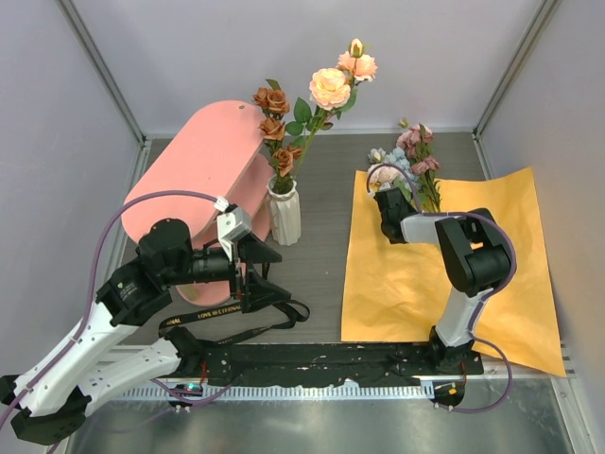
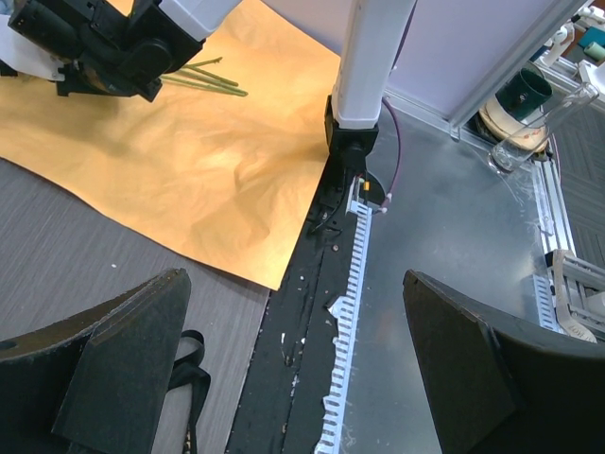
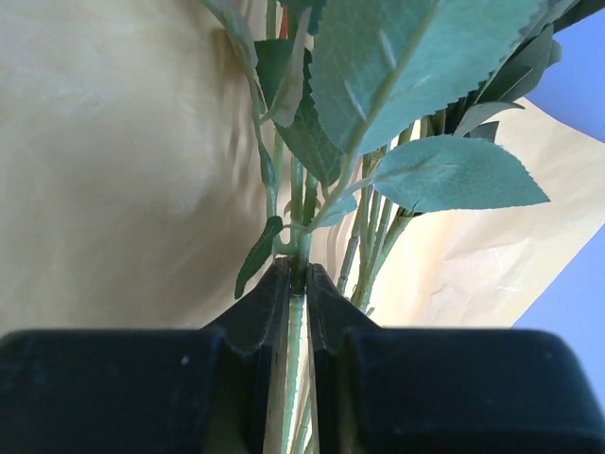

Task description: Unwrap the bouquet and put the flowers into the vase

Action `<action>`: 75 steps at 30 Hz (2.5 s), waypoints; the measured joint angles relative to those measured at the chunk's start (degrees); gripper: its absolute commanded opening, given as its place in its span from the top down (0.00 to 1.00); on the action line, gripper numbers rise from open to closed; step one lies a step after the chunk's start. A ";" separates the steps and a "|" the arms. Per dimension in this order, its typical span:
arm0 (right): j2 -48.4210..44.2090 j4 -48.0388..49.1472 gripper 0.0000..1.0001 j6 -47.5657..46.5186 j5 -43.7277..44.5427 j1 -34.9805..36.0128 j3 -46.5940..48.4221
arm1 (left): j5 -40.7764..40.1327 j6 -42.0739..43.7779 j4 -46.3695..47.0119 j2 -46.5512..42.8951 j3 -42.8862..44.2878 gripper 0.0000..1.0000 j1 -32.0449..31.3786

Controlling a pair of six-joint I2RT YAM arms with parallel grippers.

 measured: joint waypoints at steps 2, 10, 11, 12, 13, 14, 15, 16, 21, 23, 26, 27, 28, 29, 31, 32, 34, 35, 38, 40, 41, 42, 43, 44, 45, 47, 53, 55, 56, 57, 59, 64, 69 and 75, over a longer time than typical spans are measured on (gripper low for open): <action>0.02 -0.09 0.97 -0.11 -0.02 0.00 0.09 | 0.00 0.00 -0.09 0.00 0.00 0.00 0.00; -1.36 -3.72 0.99 -0.39 1.90 3.32 1.49 | 0.00 -0.26 -0.13 0.17 0.00 0.00 0.00; -2.45 -5.18 0.99 -0.31 1.95 4.33 1.66 | 0.00 -0.28 -0.13 0.42 0.00 0.00 0.00; -4.04 -7.17 0.99 0.04 1.79 5.35 2.05 | -0.02 -0.31 -0.13 0.61 0.00 0.00 0.00; -6.01 -9.11 0.99 0.68 1.42 6.21 2.51 | -0.07 -0.31 -0.11 0.92 0.00 0.00 -0.02; -8.31 -11.13 0.99 1.44 0.52 6.97 3.17 | -0.26 -0.31 -0.11 1.29 0.00 0.00 0.00; -10.86 -12.87 0.99 2.60 -0.76 7.56 3.91 | -0.42 -0.31 -0.11 1.64 0.00 0.00 -0.02; -13.68 -14.23 0.99 3.80 -2.34 7.91 4.55 | -0.48 -0.31 -0.09 2.01 0.00 0.00 0.00; -28.65 -17.07 0.99 10.49 -13.29 6.97 5.44 | -0.98 -0.35 0.09 4.33 0.33 0.00 0.00; -32.79 -17.03 0.99 13.38 -17.94 5.79 5.18 | -1.14 -0.76 0.28 5.95 0.66 0.00 0.00; -38.21 -16.59 0.99 18.05 -25.11 3.43 3.63 | -1.29 -1.86 1.01 7.45 0.87 0.00 0.00; -39.95 -16.44 0.99 19.71 -27.82 2.49 2.73 | -1.27 -2.49 1.51 7.80 0.92 0.00 0.00; -41.64 -16.17 0.99 21.42 -30.56 1.68 1.73 | -1.22 -3.13 2.21 8.24 1.03 0.00 0.00; -43.80 -15.76 0.99 23.71 -33.86 0.57 0.46 | -1.16 -3.78 3.02 8.63 1.09 0.00 0.00; -47.52 -15.15 0.99 27.47 -39.50 -1.03 -1.53 | -0.81 -5.44 4.81 9.53 1.25 0.00 0.00; -49.05 -15.02 0.99 29.05 -41.42 -1.49 -2.16 | -0.68 -6.16 5.68 9.99 1.29 0.00 -0.02; -52.96 -14.34 0.99 32.98 -46.51 -2.27 -3.93 | -0.26 -8.24 8.20 11.37 1.38 0.00 0.00; -55.28 -13.53 0.99 35.06 -48.76 -2.36 -5.16 | -0.02 -9.60 9.94 12.26 1.38 0.02 -0.02; -62.58 -11.54 0.99 40.61 -54.80 -2.38 -9.42 | 0.61 -13.38 15.28 15.28 1.36 0.12 0.00; -67.89 -8.74 0.99 44.81 -59.10 -2.38 -13.09 | 0.72 -15.85 19.82 18.12 1.36 0.23 -0.02; -69.96 -7.80 0.99 46.38 -61.00 -2.38 -14.40 | 0.68 -16.96 21.99 19.58 1.38 0.26 0.00; -71.25 -7.41 0.99 47.39 -62.38 -2.38 -15.04 | 0.63 -17.81 23.65 20.87 1.42 0.32 -0.02; -72.70 -7.19 0.99 48.41 -64.04 -2.38 -15.30 | 0.52 -18.80 25.62 22.67 1.53 0.34 -0.02; -73.83 -6.75 0.99 49.24 -65.48 -2.38 -15.30 | 0.15 -19.87 27.32 24.57 1.97 0.36 -0.13; -74.84 -6.08 0.99 49.79 -66.82 -2.38 -15.28 | -0.44 -20.85 29.18 26.45 2.32 0.36 -0.37; -76.54 -4.87 0.99 50.73 -69.64 -2.38 -15.23 | -1.81 -21.84 32.20 30.34 3.48 0.28 -0.96; -77.61 -2.99 0.99 52.35 -76.46 -2.38 -14.58 | -3.67 -22.43 36.63 38.40 9.77 0.26 -4.02; -77.61 -3.17 0.99 52.33 -78.03 -2.38 -14.25 | -3.96 -22.36 37.81 39.76 11.56 0.30 -4.81; -77.61 -3.23 0.99 52.30 -78.75 -2.38 -14.01 | -4.04 -22.25 38.49 40.30 12.44 0.32 -5.27; -77.66 -3.23 0.99 52.28 -79.17 -2.38 -13.86 | -4.11 -22.10 38.95 40.74 13.27 0.34 -5.73; -77.83 -3.19 0.99 52.35 -79.84 -2.25 -13.73 | -4.33 -21.77 39.39 41.42 14.78 0.41 -6.45; -77.88 -2.10 0.99 53.72 -81.74 -1.75 -13.70 | -4.98 -20.74 39.58 42.36 17.27 0.57 -7.39; -77.88 -1.42 0.75 54.51 -82.34 -0.42 -13.70 | -5.66 -20.65 39.74 42.36 17.27 0.90 -7.58; -77.88 -7.87 0.32 53.44 -75.67 0.85 -10.47 | -10.64 -16.28 34.64 40.92 17.29 0.96 -7.58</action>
